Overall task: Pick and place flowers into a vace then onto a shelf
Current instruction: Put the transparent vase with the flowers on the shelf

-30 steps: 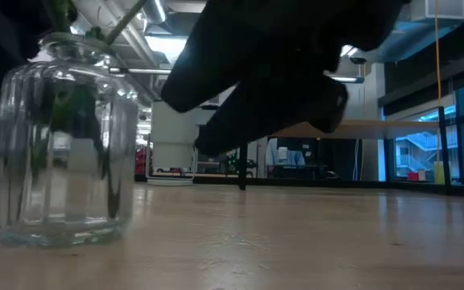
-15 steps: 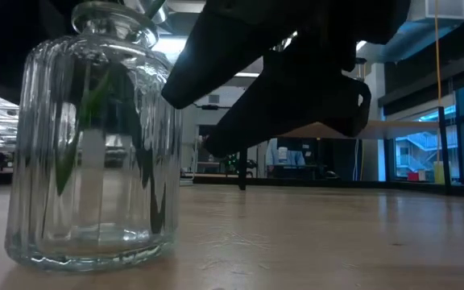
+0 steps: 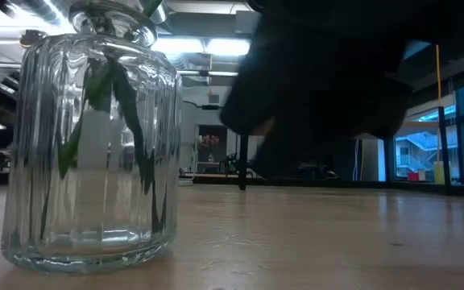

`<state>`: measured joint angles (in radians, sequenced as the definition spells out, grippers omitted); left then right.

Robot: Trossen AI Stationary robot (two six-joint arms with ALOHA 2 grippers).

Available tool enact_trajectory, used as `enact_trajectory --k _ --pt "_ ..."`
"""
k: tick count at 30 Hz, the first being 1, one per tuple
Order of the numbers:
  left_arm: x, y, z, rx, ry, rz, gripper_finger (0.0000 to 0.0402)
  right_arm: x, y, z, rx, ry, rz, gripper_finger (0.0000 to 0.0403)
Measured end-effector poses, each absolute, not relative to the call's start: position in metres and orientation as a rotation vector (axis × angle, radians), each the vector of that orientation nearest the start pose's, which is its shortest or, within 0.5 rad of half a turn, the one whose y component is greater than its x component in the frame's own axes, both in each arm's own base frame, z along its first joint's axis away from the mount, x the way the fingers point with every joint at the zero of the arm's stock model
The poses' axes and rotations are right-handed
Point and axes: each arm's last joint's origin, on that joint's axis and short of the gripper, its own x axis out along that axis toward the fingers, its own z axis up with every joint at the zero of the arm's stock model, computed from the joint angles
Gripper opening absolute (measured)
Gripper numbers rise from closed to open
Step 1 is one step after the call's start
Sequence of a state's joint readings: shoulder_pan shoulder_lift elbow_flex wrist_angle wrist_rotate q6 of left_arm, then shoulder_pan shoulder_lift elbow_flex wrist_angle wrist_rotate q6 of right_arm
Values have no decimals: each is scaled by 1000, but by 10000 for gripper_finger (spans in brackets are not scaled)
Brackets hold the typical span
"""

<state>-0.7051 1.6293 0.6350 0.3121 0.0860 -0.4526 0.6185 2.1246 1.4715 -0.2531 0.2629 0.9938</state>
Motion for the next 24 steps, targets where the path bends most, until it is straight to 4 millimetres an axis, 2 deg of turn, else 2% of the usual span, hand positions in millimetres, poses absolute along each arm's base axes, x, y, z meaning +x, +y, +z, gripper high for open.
enact_trajectory --k 2,6,13,19,24 --pt "218 -202 133 -164 784 -641 145 368 255 150 529 902 -105 174" --pt "220 -212 131 -122 660 -623 136 367 256 150 525 906 -106 174" --pt "233 -221 112 -150 539 -690 86 367 255 150 525 905 -106 174" --pt "246 -215 108 -127 434 -733 12 368 256 151 534 895 -100 174" --pt "256 -203 107 -115 422 -693 2 369 256 152 540 888 -96 174"
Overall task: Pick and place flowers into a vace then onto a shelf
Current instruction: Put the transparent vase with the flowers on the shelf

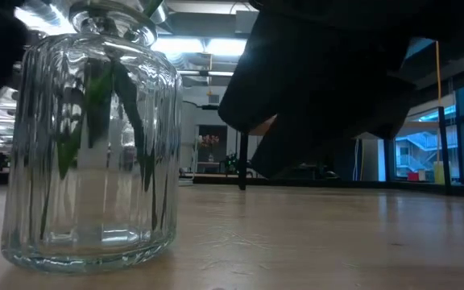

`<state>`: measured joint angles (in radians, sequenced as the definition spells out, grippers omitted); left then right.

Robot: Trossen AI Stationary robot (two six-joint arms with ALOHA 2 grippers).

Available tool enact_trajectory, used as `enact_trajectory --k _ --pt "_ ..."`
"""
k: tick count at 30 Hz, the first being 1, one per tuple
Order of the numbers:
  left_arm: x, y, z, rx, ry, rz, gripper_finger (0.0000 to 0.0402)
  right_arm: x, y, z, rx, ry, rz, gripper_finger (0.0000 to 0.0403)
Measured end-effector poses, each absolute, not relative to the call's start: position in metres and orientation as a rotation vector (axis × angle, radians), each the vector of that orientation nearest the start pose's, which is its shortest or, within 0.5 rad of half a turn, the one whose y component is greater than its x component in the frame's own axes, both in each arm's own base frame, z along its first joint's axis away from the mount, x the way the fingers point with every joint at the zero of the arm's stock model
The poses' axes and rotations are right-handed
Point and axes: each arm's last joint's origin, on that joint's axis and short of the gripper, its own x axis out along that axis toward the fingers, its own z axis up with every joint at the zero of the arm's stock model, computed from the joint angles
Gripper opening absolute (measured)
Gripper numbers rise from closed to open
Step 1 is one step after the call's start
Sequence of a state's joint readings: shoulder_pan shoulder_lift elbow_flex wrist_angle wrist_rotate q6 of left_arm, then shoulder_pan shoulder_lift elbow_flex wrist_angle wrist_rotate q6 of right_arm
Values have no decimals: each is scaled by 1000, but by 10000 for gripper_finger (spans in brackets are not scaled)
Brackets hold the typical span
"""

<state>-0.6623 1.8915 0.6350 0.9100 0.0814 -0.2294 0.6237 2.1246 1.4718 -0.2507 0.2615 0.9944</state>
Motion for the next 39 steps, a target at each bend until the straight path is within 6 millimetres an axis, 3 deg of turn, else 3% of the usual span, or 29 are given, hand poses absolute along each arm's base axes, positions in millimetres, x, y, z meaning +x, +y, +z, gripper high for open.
enact_trajectory --k 10,20,23,26,30,34,39 --pt "281 -182 113 -96 366 -535 3 371 253 151 569 889 -121 174" --pt "298 -156 113 -58 360 -215 3 369 249 149 625 899 -209 174" --pt "302 -147 110 -60 387 -207 3 363 246 151 631 869 -329 174" --pt "304 -144 110 -84 403 -296 3 350 248 168 592 796 -400 174" --pt "301 -143 110 -142 460 -413 3 322 253 194 529 755 -464 174" --pt "287 -137 114 -126 574 -395 3 295 252 207 493 746 -567 174" --pt "256 -120 145 -84 576 -325 3 286 261 209 490 683 -570 174"
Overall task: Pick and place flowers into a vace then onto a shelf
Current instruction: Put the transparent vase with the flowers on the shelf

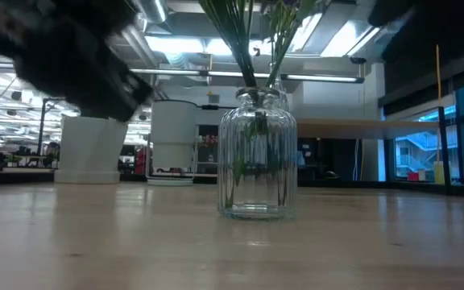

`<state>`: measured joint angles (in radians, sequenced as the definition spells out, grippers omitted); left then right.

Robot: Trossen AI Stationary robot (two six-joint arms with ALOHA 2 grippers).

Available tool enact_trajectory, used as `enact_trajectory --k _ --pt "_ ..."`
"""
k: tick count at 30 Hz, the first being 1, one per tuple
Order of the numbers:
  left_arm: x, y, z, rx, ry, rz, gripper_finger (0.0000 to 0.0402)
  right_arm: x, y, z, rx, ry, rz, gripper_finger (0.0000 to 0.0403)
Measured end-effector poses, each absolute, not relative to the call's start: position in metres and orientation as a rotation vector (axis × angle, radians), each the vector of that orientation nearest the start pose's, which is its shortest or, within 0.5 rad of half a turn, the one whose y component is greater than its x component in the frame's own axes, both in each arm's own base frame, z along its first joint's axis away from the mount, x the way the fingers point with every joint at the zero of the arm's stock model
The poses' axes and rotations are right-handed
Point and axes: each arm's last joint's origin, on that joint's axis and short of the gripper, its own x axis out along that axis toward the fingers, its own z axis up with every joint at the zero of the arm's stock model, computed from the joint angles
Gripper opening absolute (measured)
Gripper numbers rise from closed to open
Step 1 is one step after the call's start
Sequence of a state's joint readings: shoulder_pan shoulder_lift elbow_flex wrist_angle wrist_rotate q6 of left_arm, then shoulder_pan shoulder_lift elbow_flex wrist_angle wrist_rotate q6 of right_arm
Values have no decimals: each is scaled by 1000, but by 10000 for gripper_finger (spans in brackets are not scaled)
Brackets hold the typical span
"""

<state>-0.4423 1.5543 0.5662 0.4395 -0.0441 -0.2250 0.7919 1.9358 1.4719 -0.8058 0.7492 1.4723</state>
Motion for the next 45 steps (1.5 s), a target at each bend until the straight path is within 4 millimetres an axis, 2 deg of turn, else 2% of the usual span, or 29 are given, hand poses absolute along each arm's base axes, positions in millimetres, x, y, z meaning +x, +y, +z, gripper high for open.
enact_trajectory --k 3,6,9,13,17,23,27,32,37,45 --pt "232 -107 167 -106 495 -295 3 289 263 211 515 654 -554 174" --pt "207 -94 179 -157 410 -249 3 293 262 212 542 640 -549 174" --pt "186 -84 186 -222 336 -213 3 298 261 213 565 607 -542 174" --pt "165 -75 192 -266 250 -242 3 308 253 214 498 630 -518 176" --pt "150 -70 198 -282 174 -300 3 318 241 209 474 652 -514 206" --pt "142 -66 207 -295 123 -311 3 323 230 202 500 721 -523 298" --pt "141 -66 207 -296 120 -312 3 325 229 203 508 706 -522 335" --pt "141 -65 202 -279 173 -302 3 331 226 192 426 703 -538 343" --pt "140 -65 197 -283 223 -292 3 341 226 180 336 623 -568 344" --pt "140 -65 197 -297 224 -286 3 347 219 179 321 609 -585 344"
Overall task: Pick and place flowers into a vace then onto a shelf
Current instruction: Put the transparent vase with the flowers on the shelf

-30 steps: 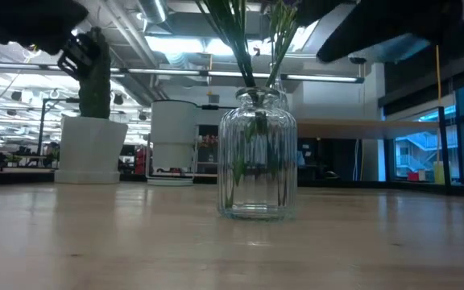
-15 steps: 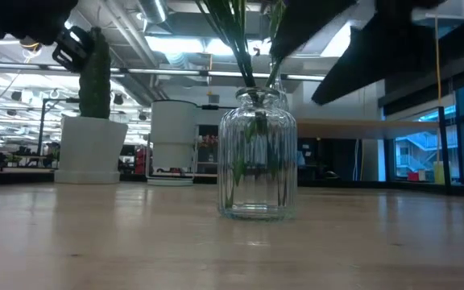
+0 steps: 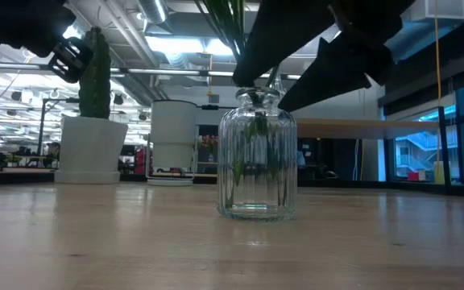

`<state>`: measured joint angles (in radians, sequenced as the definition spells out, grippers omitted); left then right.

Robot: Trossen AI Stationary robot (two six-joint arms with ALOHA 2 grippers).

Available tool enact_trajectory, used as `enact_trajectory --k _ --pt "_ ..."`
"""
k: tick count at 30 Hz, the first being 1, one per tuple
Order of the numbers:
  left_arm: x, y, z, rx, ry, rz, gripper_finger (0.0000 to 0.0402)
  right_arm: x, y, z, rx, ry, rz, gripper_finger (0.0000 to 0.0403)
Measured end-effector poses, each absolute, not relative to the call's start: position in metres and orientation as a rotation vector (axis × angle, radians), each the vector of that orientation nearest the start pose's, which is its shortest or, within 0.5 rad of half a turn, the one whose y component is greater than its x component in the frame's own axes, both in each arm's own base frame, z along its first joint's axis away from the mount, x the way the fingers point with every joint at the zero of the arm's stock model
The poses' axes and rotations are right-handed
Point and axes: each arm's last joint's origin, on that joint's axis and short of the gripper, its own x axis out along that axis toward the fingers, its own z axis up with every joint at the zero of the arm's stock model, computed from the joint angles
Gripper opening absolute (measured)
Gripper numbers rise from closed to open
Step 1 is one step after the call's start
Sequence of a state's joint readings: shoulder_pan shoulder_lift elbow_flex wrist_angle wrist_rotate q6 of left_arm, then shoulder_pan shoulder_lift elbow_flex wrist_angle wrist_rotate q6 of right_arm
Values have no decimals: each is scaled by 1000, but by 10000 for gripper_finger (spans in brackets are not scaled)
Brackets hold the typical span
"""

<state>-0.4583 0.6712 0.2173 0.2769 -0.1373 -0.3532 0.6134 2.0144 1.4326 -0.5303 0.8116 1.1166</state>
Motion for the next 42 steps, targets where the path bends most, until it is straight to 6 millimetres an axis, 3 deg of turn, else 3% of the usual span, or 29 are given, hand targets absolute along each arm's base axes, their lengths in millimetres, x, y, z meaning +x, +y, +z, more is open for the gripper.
enact_trajectory --k 8,17,32,42 --pt "141 -65 197 -297 224 -283 3 353 210 179 293 633 -580 343" --pt "141 -65 197 -295 227 -274 3 359 209 172 280 666 -545 306" --pt "140 -64 196 -291 234 -254 3 359 209 172 291 699 -521 155" --pt "140 -64 196 -291 234 -254 3 360 209 175 299 695 -524 157"
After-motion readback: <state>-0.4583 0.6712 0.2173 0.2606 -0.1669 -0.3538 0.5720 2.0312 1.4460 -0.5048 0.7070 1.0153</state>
